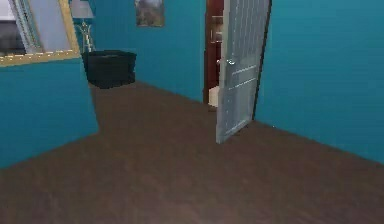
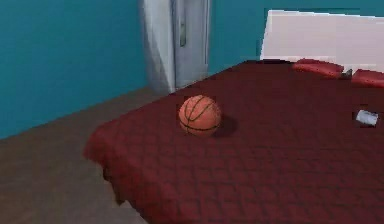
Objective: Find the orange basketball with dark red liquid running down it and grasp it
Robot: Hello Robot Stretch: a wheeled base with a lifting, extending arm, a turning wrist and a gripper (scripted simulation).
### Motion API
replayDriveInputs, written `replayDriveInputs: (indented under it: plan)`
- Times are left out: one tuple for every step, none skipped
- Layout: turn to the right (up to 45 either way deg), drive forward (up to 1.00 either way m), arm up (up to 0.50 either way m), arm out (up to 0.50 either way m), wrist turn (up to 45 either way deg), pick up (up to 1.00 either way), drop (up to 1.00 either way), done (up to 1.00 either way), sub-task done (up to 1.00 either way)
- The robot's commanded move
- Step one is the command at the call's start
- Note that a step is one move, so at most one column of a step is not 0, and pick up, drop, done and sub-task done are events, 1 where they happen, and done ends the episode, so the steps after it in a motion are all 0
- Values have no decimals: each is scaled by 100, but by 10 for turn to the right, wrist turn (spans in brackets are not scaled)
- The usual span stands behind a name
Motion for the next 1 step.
replayDriveInputs:
  plan:
    - [450, 0, 0, 0, 0, 0, 0, 0, 0]
